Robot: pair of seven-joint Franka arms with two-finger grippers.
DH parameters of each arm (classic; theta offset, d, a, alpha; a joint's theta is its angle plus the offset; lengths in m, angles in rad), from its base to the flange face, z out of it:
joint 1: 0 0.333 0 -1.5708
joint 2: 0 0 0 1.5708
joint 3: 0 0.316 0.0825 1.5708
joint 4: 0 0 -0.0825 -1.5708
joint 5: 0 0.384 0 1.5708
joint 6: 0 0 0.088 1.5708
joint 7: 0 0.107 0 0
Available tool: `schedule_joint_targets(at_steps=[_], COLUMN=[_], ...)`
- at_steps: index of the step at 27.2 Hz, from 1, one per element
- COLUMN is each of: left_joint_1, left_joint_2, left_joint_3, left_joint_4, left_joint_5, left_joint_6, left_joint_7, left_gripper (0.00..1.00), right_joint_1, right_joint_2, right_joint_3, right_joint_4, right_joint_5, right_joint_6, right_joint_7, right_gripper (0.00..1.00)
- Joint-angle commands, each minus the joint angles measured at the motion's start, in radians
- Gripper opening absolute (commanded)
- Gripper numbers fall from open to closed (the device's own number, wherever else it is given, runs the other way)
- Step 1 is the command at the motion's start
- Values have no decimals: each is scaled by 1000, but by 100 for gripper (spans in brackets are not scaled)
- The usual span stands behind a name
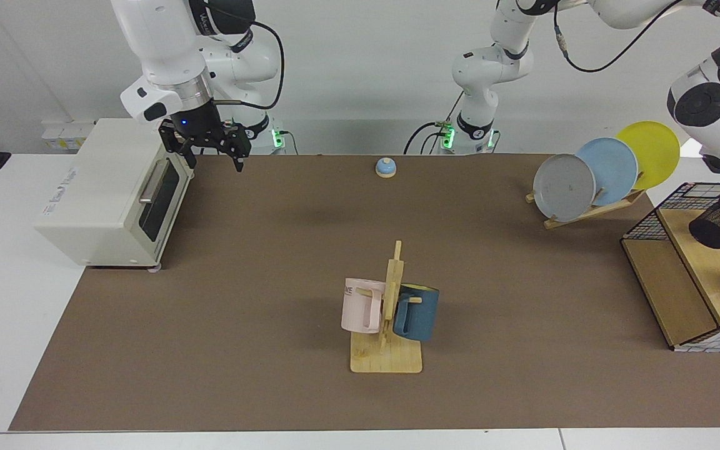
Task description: Put markers into pen holder
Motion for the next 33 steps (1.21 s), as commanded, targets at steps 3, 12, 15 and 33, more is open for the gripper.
schedule_joint_targets(at_steps=[3,12,15,33], left_joint_1=[17,22,19,40], left_joint_2=[-10,-24,-24,-58], left_joint_3=[-8,-8,-8,-9], left_joint_4=[-46,-92,-93,-187], left_joint_5=[-6,-37,-38,-118], left_joint_6=[20,9,3,15], left_joint_7=[-4,-4,-3,5], left_gripper=[0,0,0,0], right_joint_1=[-17,-17,-17,-17], right_joint_2=[-18,-18,-18,-18], right_joint_3=[9,9,9,9], right_joint_4=[-19,-17,-17,-17], right_joint_5=[5,5,5,5], right_joint_6=[9,9,9,9], right_joint_7=[-30,-30,-30,-30], right_gripper=[100,100,100,100])
